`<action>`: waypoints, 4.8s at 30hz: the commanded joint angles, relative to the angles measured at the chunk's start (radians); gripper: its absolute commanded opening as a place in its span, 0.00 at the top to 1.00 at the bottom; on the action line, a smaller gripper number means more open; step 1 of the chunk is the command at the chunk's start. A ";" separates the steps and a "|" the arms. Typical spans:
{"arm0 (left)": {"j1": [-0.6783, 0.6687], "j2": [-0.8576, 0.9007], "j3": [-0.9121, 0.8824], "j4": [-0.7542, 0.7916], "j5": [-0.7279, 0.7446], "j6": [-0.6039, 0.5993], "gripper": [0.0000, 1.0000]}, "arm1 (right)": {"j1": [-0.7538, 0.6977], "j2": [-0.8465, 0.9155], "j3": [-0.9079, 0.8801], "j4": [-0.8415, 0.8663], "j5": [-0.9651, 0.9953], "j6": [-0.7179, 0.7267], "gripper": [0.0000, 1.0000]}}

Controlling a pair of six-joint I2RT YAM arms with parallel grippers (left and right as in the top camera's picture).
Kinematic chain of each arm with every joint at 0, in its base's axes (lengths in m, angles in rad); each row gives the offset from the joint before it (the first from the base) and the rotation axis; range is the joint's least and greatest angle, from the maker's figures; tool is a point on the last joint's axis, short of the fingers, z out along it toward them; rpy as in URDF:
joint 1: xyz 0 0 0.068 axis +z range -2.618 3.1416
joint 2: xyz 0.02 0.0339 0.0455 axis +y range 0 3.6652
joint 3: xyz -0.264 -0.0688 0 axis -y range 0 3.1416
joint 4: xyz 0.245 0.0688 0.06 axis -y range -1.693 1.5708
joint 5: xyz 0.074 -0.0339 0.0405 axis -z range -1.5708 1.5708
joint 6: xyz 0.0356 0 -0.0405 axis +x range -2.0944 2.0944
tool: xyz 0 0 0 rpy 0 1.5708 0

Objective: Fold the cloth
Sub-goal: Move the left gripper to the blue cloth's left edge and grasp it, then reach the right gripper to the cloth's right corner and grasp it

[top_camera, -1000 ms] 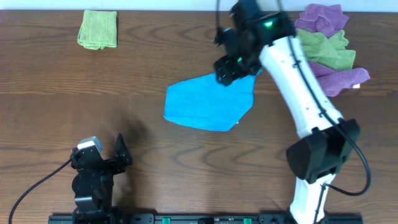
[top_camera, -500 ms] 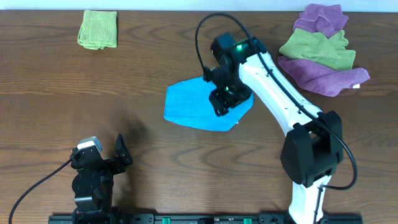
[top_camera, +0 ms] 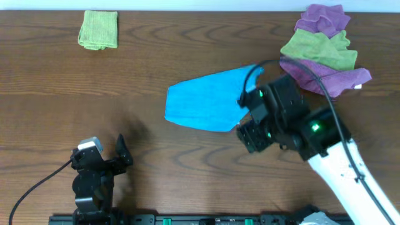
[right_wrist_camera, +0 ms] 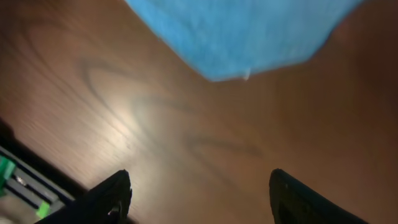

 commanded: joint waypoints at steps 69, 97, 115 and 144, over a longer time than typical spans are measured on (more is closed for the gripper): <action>-0.535 1.477 0.700 0.120 0.049 -0.069 0.00 | -0.420 -0.010 -0.277 0.522 -0.145 0.017 0.28; -0.534 1.599 0.700 0.257 0.019 -0.172 0.95 | -0.465 0.095 -0.277 0.634 -0.187 0.018 0.32; -0.534 1.716 0.700 0.201 0.019 -0.158 0.94 | -0.465 0.107 -0.277 0.664 -0.187 0.018 0.24; -0.534 1.715 0.701 -0.089 0.261 -0.249 0.94 | -0.473 0.470 -0.277 0.813 -0.490 -0.032 0.22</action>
